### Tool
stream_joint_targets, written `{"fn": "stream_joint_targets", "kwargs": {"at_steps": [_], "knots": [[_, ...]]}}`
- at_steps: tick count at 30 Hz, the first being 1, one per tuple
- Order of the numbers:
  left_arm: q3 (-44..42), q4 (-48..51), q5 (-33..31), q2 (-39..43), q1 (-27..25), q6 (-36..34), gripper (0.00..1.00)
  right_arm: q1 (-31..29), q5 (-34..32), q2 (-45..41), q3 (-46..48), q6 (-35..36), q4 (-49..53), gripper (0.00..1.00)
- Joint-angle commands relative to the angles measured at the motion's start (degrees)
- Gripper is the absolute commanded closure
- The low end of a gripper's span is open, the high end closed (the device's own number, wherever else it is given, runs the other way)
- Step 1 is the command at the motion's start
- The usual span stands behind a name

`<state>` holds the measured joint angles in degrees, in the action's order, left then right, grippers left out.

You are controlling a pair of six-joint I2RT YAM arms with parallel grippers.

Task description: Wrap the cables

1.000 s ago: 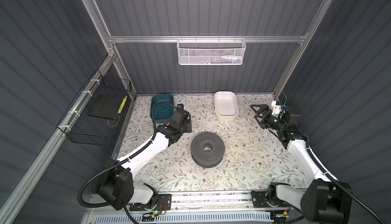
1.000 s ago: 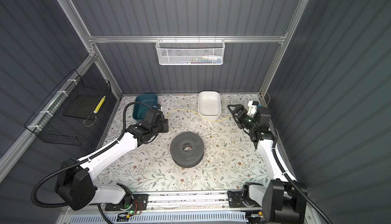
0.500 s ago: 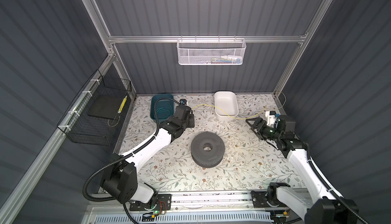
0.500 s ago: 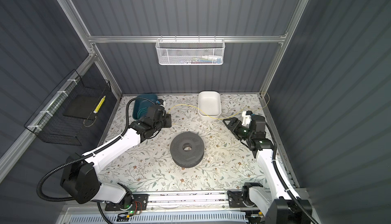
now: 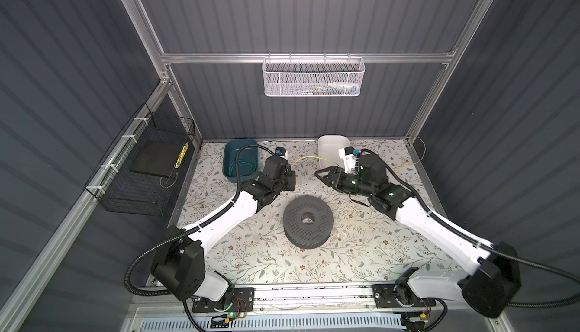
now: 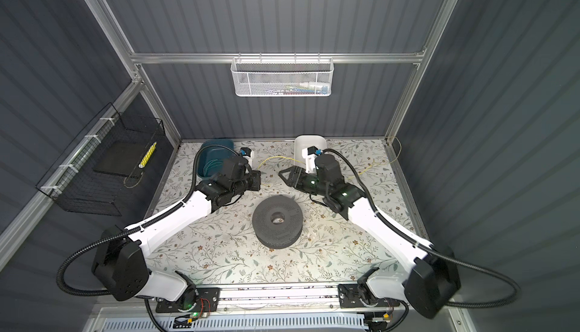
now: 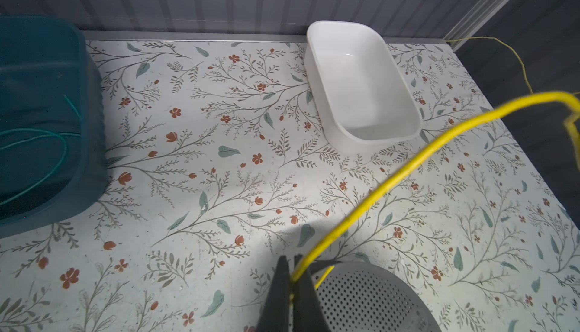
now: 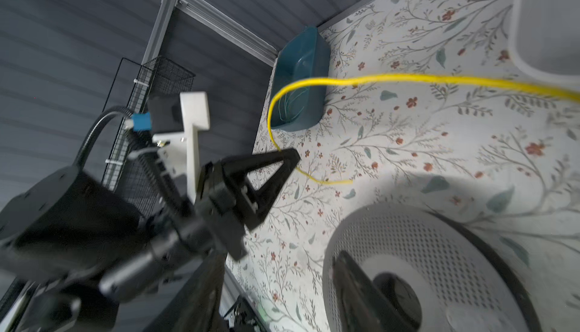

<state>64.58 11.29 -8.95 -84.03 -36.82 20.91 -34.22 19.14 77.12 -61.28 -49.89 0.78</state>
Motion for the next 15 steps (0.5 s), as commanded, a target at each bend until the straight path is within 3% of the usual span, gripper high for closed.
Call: {"fn": "stream_joint_targets", "kwargs": {"at_steps": [1, 5, 8, 11, 15], "knots": [[0.93, -0.5, 1.14, -0.08, -0.96, -1.3, 1.0, -2.09, -4.26, 6.88, -4.92, -3.45, -5.76, 0.42], [0.08, -0.37, 1.92, 0.58, -1.19, -1.65, 1.0, -3.38, -6.89, 13.14, -8.41, -6.44, -8.48, 0.44], [-0.51, -0.54, 3.82, 0.79, -1.33, -2.14, 1.0, -3.36, -9.01, 15.01, -9.18, -7.37, -9.45, 0.5], [-2.42, -2.17, 5.82, 1.57, -1.4, -3.17, 1.0, -2.93, -8.76, 16.42, -10.6, -6.22, -8.74, 0.63], [-4.56, -4.09, 7.86, 2.7, -1.41, -4.23, 1.0, -2.54, -8.5, 16.91, -11.44, -4.96, -8.24, 0.7]]}}
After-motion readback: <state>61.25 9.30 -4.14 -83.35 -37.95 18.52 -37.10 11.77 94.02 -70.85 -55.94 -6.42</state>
